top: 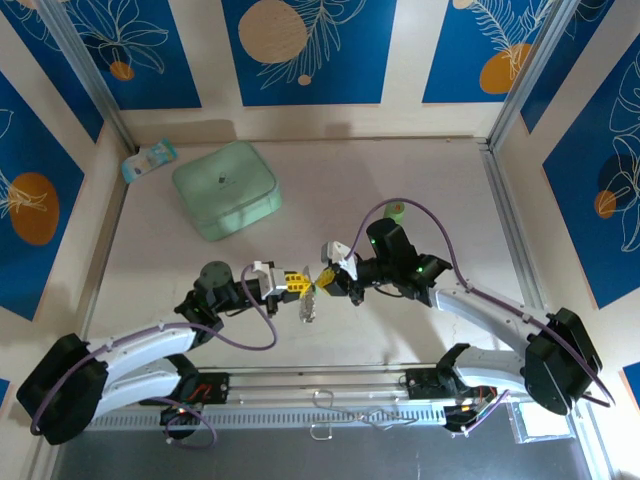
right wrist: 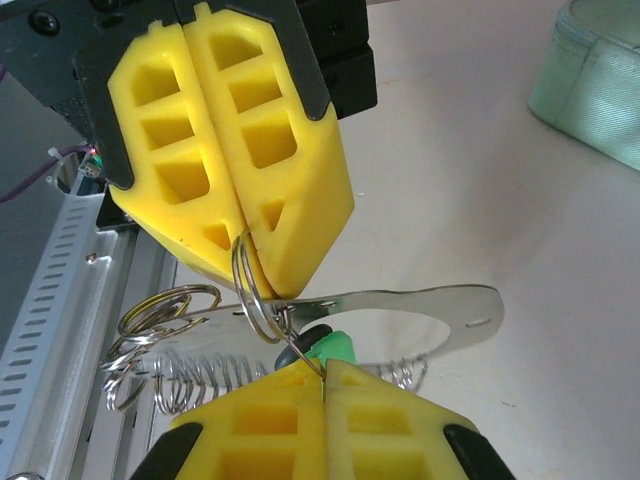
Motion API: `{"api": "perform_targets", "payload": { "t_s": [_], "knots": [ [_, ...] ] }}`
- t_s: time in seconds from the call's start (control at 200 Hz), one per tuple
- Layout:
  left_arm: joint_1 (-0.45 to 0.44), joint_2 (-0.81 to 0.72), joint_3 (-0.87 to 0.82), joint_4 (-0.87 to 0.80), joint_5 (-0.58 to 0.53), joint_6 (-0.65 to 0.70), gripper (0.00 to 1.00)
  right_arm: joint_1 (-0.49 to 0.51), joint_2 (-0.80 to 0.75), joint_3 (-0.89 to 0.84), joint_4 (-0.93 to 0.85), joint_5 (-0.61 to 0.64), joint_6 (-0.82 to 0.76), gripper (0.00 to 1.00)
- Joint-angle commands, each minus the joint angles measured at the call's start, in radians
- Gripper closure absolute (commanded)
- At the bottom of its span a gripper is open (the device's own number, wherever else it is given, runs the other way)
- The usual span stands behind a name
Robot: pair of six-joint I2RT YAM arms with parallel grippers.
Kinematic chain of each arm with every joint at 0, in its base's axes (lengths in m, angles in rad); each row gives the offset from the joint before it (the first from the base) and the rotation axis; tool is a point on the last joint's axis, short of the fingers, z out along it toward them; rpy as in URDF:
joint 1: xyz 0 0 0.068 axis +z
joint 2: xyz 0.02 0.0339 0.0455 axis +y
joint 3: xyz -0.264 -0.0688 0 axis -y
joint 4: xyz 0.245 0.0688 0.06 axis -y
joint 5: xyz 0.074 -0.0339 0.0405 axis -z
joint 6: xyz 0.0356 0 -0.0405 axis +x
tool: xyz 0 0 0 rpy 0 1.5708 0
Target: Put the keys on the keyring
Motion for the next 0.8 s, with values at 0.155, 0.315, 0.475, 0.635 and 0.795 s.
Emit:
{"api": "perform_targets", "payload": {
  "t_s": [0.155,0.315,0.475,0.635,0.795],
  "knots": [
    [-0.003,0.004,-0.012,0.113,0.032,0.017,1.00,-0.017,-0.088,-0.045,0.016,-0.020,-0.017,0.72],
    [-0.002,0.007,-0.016,0.106,0.039,0.023,1.00,-0.022,-0.149,-0.101,0.118,-0.029,-0.033,0.68],
    [-0.003,0.022,-0.012,0.121,0.061,0.007,1.00,-0.007,-0.132,-0.080,0.131,-0.032,-0.039,0.68],
    [-0.002,0.037,-0.010,0.139,0.075,-0.004,1.00,0.005,-0.116,-0.064,0.142,-0.040,-0.041,0.69],
    [-0.004,0.040,-0.010,0.147,0.077,-0.005,1.00,0.019,-0.093,-0.050,0.148,-0.059,-0.045,0.72]
  ]
}}
